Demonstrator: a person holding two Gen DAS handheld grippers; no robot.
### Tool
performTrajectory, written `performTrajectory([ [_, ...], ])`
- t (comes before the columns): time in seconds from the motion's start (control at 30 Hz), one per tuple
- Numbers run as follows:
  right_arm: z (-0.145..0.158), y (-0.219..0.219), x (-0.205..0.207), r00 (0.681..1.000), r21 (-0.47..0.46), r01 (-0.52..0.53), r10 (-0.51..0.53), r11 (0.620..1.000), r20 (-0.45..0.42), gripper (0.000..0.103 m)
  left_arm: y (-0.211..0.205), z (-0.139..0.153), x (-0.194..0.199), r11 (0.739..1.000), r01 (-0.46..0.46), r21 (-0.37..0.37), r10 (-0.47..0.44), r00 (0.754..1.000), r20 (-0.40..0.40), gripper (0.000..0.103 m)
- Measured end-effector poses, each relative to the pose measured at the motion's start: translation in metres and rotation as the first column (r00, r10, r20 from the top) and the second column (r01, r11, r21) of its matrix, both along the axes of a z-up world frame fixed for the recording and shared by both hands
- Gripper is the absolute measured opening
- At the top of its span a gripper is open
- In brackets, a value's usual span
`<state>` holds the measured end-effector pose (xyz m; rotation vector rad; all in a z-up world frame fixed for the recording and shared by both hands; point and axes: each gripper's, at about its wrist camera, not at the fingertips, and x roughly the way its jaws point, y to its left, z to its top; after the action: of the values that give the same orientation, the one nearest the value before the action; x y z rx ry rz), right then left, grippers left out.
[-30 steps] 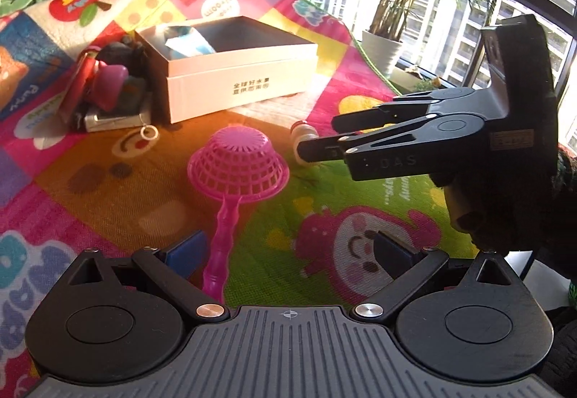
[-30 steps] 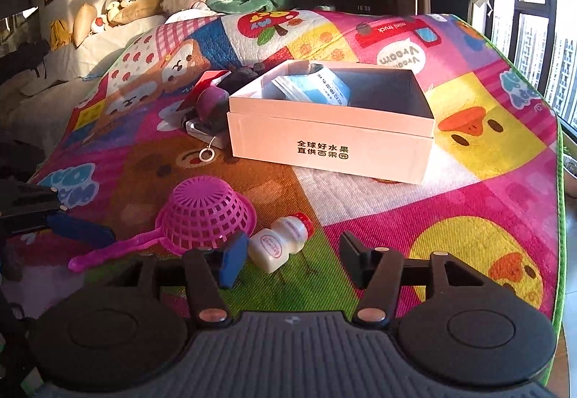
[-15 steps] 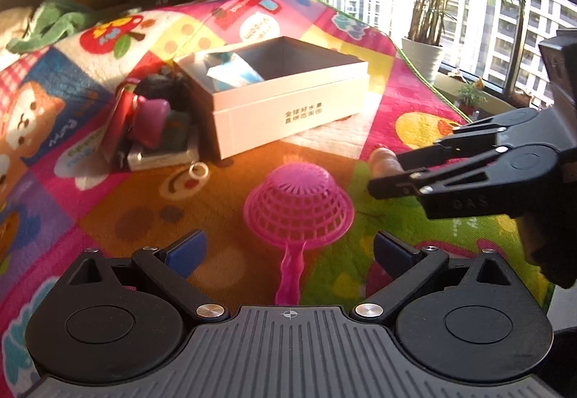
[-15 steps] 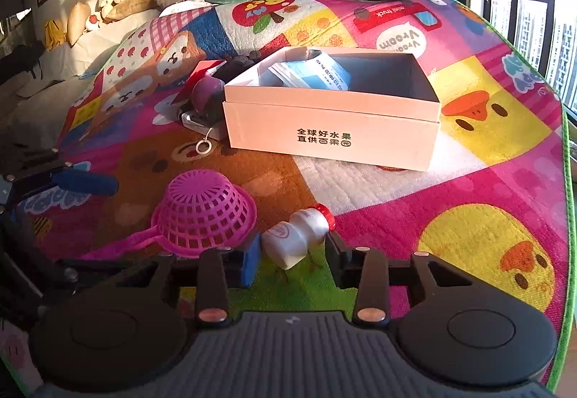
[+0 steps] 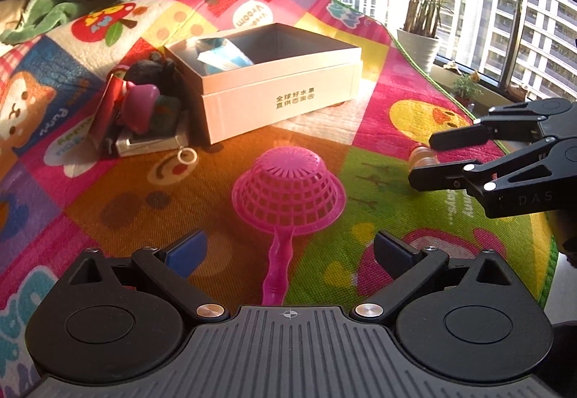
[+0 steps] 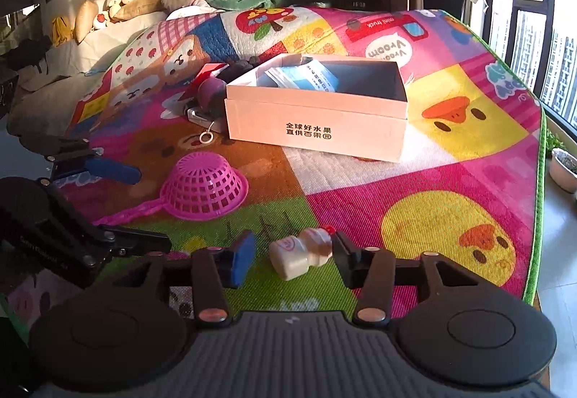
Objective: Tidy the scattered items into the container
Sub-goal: 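Reach the right gripper to the white yogurt bottle and grasp it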
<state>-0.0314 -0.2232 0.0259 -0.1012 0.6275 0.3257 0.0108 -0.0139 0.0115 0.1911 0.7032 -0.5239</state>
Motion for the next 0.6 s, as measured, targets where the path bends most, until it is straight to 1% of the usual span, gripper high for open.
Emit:
performTrajectory([
  [0.03, 0.000, 0.001, 0.001, 1.000, -0.015, -0.014, 0.015, 1.000, 0.013, 0.065, 0.001, 0.000, 0.000, 1.000, -0.001, 0.001, 0.001, 1.000, -0.001, 0.101],
  [0.07, -0.002, 0.001, 0.002, 0.999, -0.034, -0.030, 0.031, 0.999, 0.024, 0.072, 0.003, 0.000, 0.000, 1.000, -0.003, 0.002, 0.003, 1.000, -0.003, 0.101],
  [0.1, -0.003, 0.002, 0.004, 0.999, -0.054, -0.042, 0.044, 0.998, 0.029, 0.073, 0.003, 0.000, 0.000, 1.000, -0.006, 0.002, 0.006, 1.000, -0.004, 0.101],
  [0.17, -0.007, 0.002, 0.007, 0.998, -0.088, -0.059, 0.061, 0.994, 0.026, 0.073, 0.005, -0.001, 0.000, 1.000, -0.011, 0.000, 0.011, 1.000, -0.008, 0.101],
  [0.27, -0.009, -0.004, 0.008, 0.998, -0.097, -0.059, 0.060, 0.994, 0.008, 0.073, 0.007, 0.000, -0.001, 1.000, -0.016, -0.007, 0.016, 1.000, -0.012, 0.101],
  [0.4, -0.008, -0.014, -0.003, 0.999, -0.062, -0.050, 0.049, 0.997, -0.004, 0.073, 0.008, 0.002, -0.003, 1.000, -0.021, -0.022, 0.021, 1.000, -0.006, 0.102],
  [0.47, -0.010, -0.015, -0.010, 0.998, -0.037, -0.056, 0.055, 0.998, -0.018, 0.073, 0.008, 0.002, -0.002, 0.999, -0.040, -0.022, 0.040, 0.999, 0.009, 0.102],
  [0.53, -0.013, -0.011, -0.013, 0.997, -0.018, -0.075, 0.074, 0.997, -0.032, 0.067, 0.008, 0.001, -0.001, 0.998, -0.068, -0.018, 0.069, 0.997, 0.032, 0.102],
  [0.57, -0.015, -0.008, -0.015, 0.996, -0.008, -0.088, 0.087, 0.996, -0.035, 0.062, 0.009, 0.000, -0.001, 0.996, -0.083, -0.013, 0.083, 0.996, 0.042, 0.102],
  [0.6, -0.015, -0.004, -0.016, 0.995, -0.001, -0.097, 0.097, 0.995, -0.033, 0.061, 0.010, -0.001, 0.000, 0.995, -0.097, -0.010, 0.097, 0.994, 0.046, 0.102],
])
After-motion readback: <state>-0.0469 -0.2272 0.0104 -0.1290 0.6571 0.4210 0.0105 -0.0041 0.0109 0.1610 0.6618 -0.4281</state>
